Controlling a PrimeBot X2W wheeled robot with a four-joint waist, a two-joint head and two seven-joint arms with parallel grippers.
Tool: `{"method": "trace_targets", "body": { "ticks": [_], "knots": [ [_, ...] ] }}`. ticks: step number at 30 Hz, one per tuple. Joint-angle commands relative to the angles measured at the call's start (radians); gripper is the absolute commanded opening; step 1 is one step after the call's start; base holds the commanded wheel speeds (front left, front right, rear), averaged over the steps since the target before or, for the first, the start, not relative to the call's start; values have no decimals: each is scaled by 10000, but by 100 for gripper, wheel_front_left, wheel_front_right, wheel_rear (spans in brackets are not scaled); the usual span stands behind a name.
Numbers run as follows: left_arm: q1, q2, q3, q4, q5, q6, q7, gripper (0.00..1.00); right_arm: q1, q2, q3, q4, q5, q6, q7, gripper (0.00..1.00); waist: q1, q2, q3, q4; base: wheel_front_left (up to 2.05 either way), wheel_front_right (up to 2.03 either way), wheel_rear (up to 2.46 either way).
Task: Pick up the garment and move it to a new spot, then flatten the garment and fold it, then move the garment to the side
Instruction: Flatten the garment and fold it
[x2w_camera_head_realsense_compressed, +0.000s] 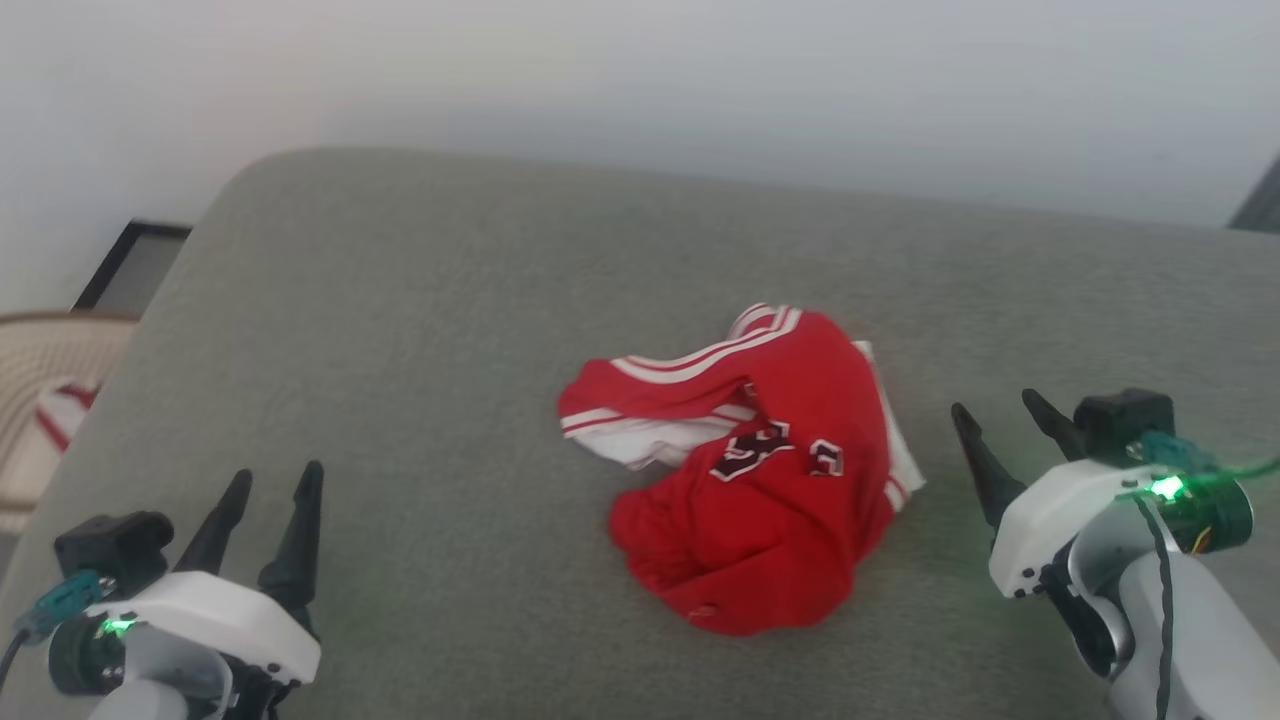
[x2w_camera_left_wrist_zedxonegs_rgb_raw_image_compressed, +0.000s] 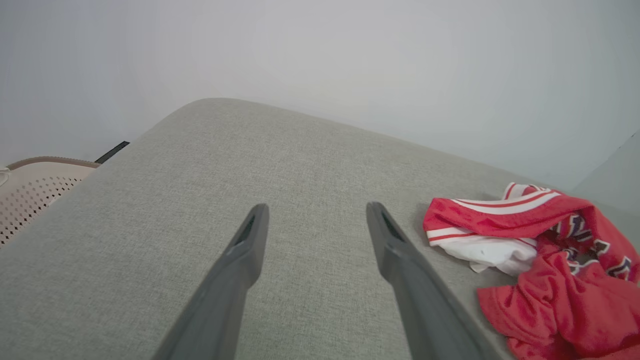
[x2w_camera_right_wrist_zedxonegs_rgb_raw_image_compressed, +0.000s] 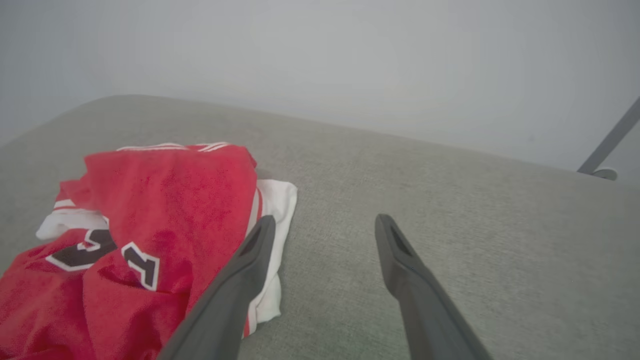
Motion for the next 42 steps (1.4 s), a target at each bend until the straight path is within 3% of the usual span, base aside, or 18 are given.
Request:
{"method": "trace_targets", "body": {
  "ticks": [1,16,18,19,32,42],
  "knots": [
    [-212,-62,-65,19,62,-73,-56,100,-252,-119,164,201,56,5,226,100,0,-1,461,493,0,0,0],
    [-1203,-664,-568,479,175,-385,-234,100,-1190,-497,1209,2536,517,3,3004,100,0,-1,1305,1425,0,0,0],
    [-1268,-726,-576,542,145,-410,-258,100,-1260,-443,1270,2739,588,5,3256,25,0,-1,1326,1448,0,0,0],
    [-1284,-757,-553,570,97,-428,-277,100,-1315,-433,1355,2786,586,5,3362,0,0,-1,1327,1451,0,0,0],
    [-1025,-646,-388,666,-62,-365,-404,100,-1552,-833,1450,2185,912,-6,4135,0,0,-1,951,1031,0,0,0],
    [-602,-344,-272,317,-69,-162,-356,100,-737,-2143,472,201,1222,0,5124,0,0,-1,528,473,0,0,0]
  ]
}}
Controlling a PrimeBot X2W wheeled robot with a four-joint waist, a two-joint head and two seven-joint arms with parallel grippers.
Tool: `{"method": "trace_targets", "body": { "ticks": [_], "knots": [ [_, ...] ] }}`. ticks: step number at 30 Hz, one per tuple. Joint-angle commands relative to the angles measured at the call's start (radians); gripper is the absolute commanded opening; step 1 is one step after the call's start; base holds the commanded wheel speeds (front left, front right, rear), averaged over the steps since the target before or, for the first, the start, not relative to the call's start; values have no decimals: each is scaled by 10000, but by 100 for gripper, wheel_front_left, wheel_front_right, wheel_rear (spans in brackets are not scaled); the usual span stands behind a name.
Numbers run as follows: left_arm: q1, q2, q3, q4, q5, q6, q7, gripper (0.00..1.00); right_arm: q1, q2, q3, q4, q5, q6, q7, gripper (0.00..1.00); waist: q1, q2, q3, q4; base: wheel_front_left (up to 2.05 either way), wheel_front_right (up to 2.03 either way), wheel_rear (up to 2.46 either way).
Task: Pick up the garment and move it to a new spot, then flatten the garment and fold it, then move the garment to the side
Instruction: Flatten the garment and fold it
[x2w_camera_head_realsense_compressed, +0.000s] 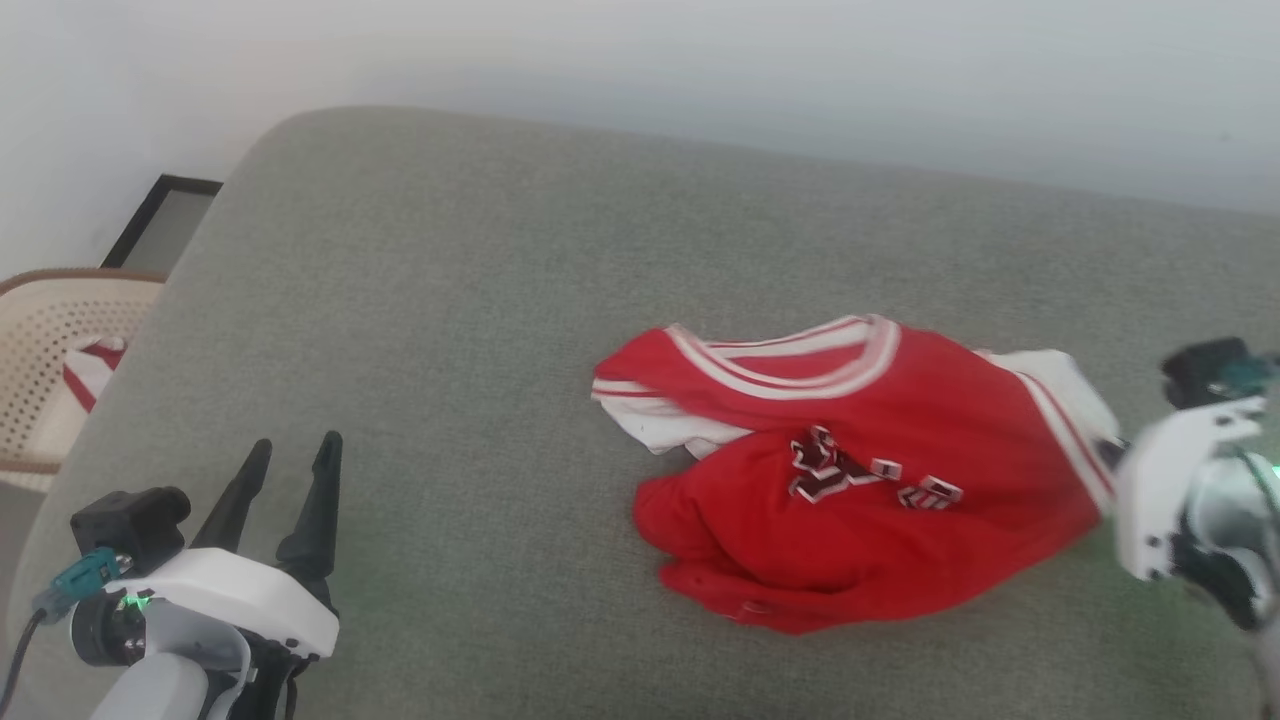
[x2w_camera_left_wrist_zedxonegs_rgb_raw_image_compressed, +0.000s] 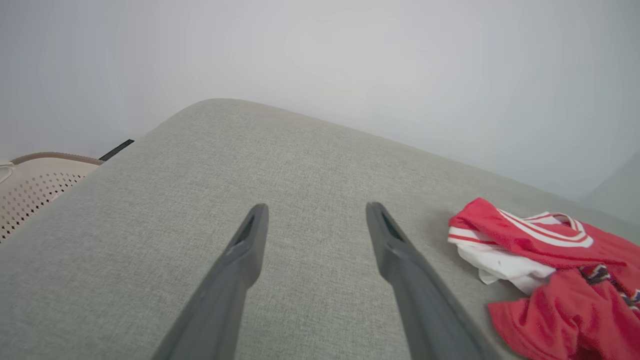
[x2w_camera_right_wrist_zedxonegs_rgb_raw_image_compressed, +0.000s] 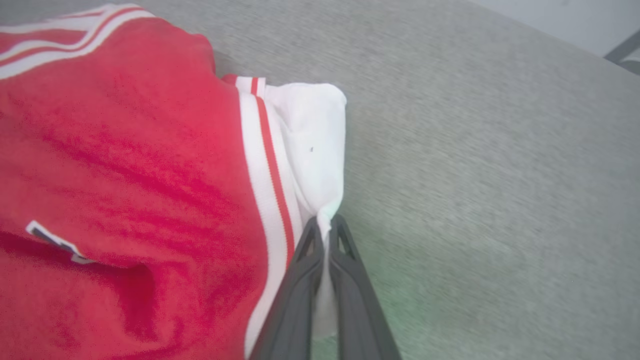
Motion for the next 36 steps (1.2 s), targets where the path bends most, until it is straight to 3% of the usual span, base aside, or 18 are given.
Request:
{"method": "trace_targets", "body": {
  "ticks": [1,6,15,17,28,36],
  "knots": [
    [101,38,39,-52,-58,46,13,100,277,-166,-161,-128,19,-6,140,0,0,0,-82,-90,0,0,0],
    [139,88,-23,-168,-48,97,98,100,926,-341,-1043,-335,108,-4,367,0,0,0,-131,-168,0,0,0],
    [-226,97,-381,-43,130,-26,418,100,797,272,-1347,1115,45,-2,-194,1,0,0,-154,-125,0,0,0],
    [-350,127,-425,-21,130,-35,538,100,625,356,-1275,1299,-52,-2,-372,100,0,0,-170,-176,0,0,0],
    [-849,630,-611,-354,94,-154,1478,100,-10,401,-1022,915,154,-2,-1017,100,0,0,-197,-1053,0,0,0],
    [-1429,1091,-961,-1015,-232,-360,3078,100,-102,916,-1503,-476,-500,-2,-2876,100,0,0,27,-2054,0,0,0]
  ]
}}
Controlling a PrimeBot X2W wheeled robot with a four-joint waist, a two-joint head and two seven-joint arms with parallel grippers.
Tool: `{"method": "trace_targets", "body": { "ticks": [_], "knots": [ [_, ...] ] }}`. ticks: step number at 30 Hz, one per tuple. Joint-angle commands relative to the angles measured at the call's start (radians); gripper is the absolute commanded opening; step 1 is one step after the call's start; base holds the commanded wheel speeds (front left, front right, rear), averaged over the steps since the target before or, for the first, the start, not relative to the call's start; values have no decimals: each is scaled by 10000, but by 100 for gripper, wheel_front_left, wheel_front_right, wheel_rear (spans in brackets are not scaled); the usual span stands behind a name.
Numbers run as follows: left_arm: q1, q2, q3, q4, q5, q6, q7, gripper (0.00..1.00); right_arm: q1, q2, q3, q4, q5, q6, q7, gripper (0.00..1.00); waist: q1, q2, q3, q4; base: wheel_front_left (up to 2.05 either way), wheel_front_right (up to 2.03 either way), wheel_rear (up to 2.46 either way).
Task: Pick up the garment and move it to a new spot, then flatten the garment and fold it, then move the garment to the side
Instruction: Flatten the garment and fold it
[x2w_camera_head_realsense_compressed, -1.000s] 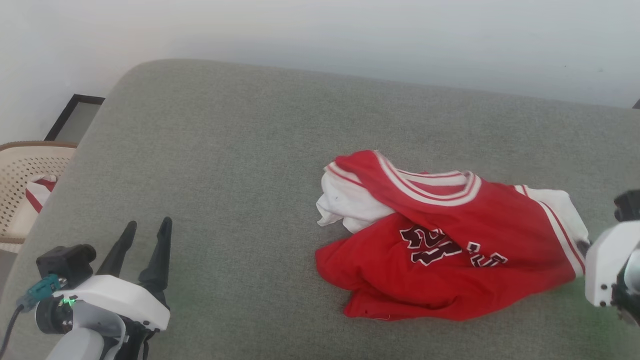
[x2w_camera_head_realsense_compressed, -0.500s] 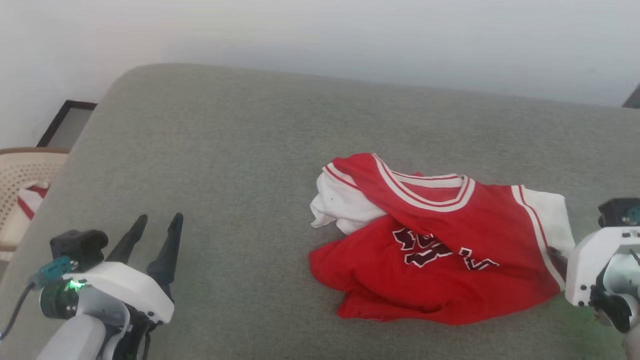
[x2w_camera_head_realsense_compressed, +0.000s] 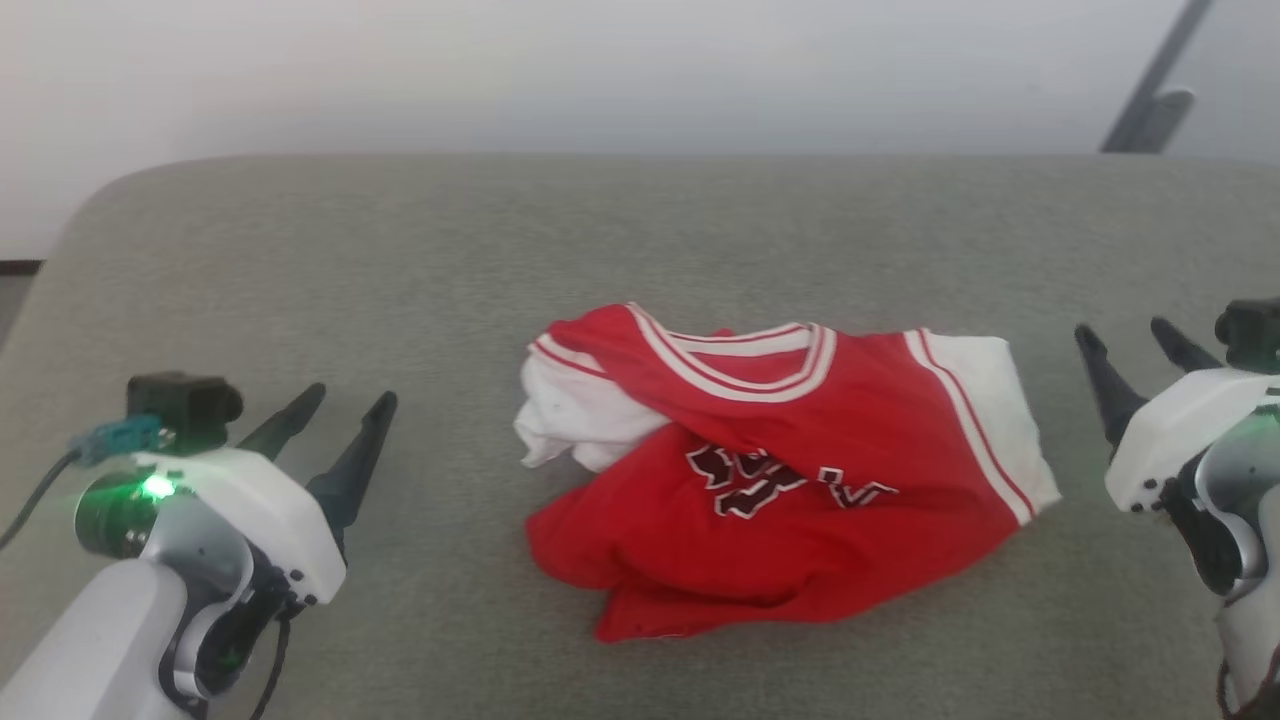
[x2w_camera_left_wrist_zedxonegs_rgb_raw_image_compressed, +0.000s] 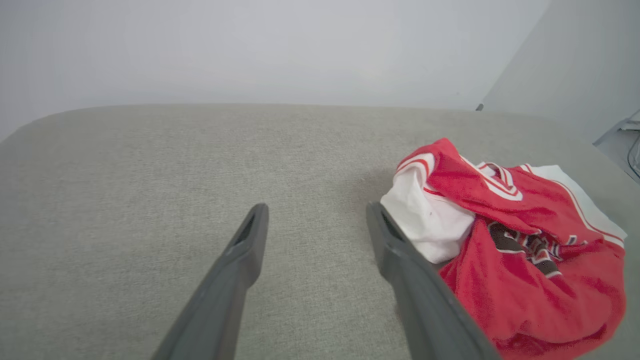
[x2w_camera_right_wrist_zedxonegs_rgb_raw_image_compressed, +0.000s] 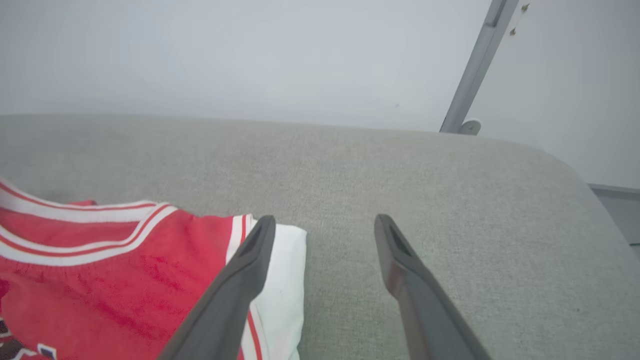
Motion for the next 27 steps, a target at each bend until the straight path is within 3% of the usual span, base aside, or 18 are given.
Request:
{"method": "trace_targets", "body": {
  "ticks": [1,6,14,20,27],
  "knots": [
    [-218,92,-86,-147,-124,-41,272,100,-2,180,-108,-215,-207,1,-335,100,0,-1,155,-409,0,0,0],
    [-607,289,-493,-607,-179,-86,1453,100,166,757,-600,-840,-681,1,-1153,100,0,-1,409,-974,0,0,0],
    [-1007,362,-974,-1165,-98,406,2918,100,569,1511,-1228,-1604,-1169,1,-1591,100,0,-1,973,-1631,0,0,0],
    [-1294,294,-1259,-948,227,789,3290,100,789,1885,-1479,-1888,-1310,1,-1540,100,0,-1,1389,-1920,0,0,0],
    [-1724,-17,-1453,287,296,717,3323,100,738,2046,-1564,-1951,-1321,1,-1482,100,0,-1,1642,-2049,0,0,0]
  ]
}}
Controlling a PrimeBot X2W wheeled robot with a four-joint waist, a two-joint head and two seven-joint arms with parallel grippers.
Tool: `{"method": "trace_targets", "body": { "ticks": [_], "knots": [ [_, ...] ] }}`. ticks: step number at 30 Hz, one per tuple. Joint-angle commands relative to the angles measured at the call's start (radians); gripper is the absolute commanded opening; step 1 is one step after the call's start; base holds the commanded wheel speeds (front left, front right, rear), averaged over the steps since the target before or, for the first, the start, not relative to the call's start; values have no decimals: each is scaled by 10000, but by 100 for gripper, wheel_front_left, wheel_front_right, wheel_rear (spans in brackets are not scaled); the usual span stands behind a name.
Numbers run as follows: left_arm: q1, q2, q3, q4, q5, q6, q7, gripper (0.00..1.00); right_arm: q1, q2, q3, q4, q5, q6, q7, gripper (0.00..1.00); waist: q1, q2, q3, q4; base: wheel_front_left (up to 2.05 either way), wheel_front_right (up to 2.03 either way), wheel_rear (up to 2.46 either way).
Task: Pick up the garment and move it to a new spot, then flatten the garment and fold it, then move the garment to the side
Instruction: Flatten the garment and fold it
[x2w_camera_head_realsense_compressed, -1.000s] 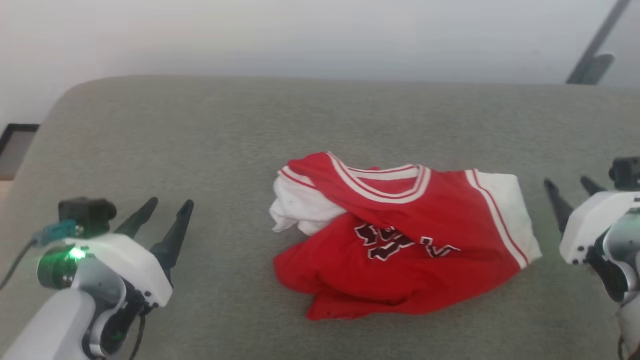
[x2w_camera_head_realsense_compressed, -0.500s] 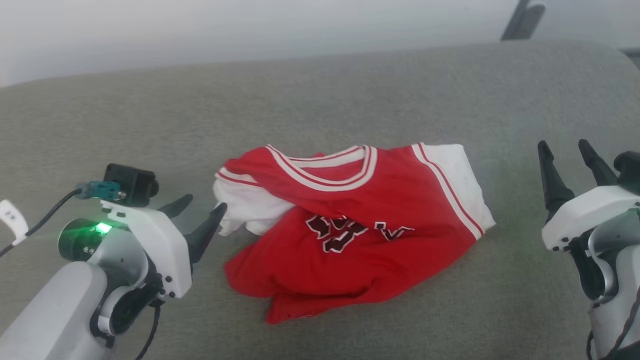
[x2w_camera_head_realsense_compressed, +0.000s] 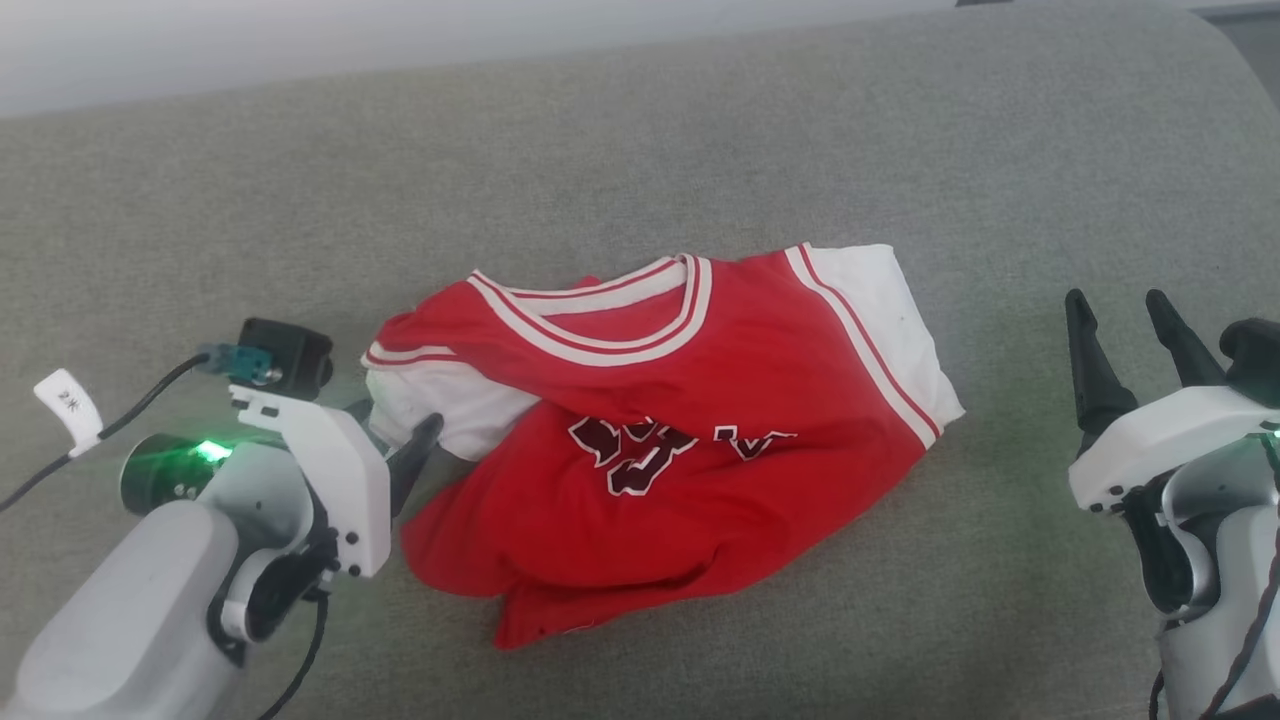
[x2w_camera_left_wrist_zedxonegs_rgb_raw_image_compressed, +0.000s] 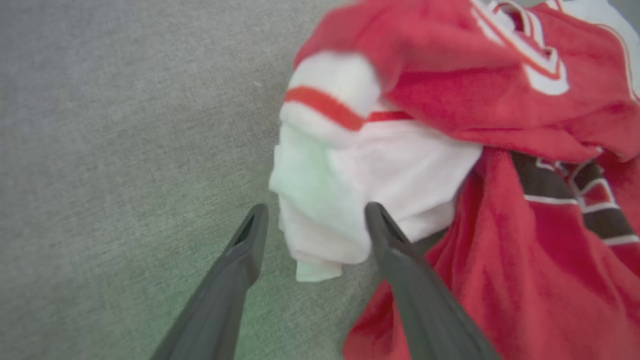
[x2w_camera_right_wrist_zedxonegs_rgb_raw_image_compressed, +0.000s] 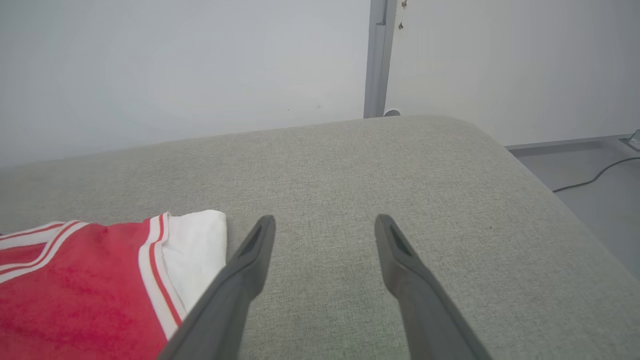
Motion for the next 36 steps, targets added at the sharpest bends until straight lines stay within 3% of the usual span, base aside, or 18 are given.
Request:
{"method": "trace_targets", "body": {
  "ticks": [1,2,3,4,9,15,19,26,31,36],
  "knots": [
    [-205,-142,-63,308,-7,-129,-48,91,-20,36,-9,-47,-85,1,22,100,0,0,52,-28,0,0,0],
    [-288,-208,-83,510,-11,-221,-142,31,-24,51,-13,-51,-85,1,22,100,0,0,71,-34,0,0,0],
    [-378,-257,-86,712,-22,-307,-220,31,-27,64,-3,-42,-86,1,15,100,0,0,79,-42,0,0,0],
    [-438,-291,-107,909,-7,-383,-268,0,-23,57,9,-18,-97,1,15,100,0,0,73,-48,0,0,0],
    [-652,-422,-24,1503,-213,-619,-407,0,83,13,24,75,-101,1,5,100,0,0,-68,-19,0,0,0],
    [-599,-127,470,1866,-773,-693,-268,0,285,-27,22,110,-147,1,74,100,0,0,-373,120,0,0,0],
    [-409,284,921,1829,-1264,-463,58,0,403,-13,59,127,-120,1,151,100,0,0,-507,228,0,0,0],
    [-306,956,1708,1624,-2182,492,1338,0,435,-64,220,167,-51,1,242,100,0,0,-587,407,0,0,0],
    [-420,1504,1880,1265,-2110,985,1807,0,315,-31,392,149,22,1,286,100,0,0,-486,394,0,0,0],
    [-530,1743,1793,1230,-1854,1046,1799,0,255,7,472,164,39,1,232,100,0,0,-311,358,0,0,0]
  ]
}}
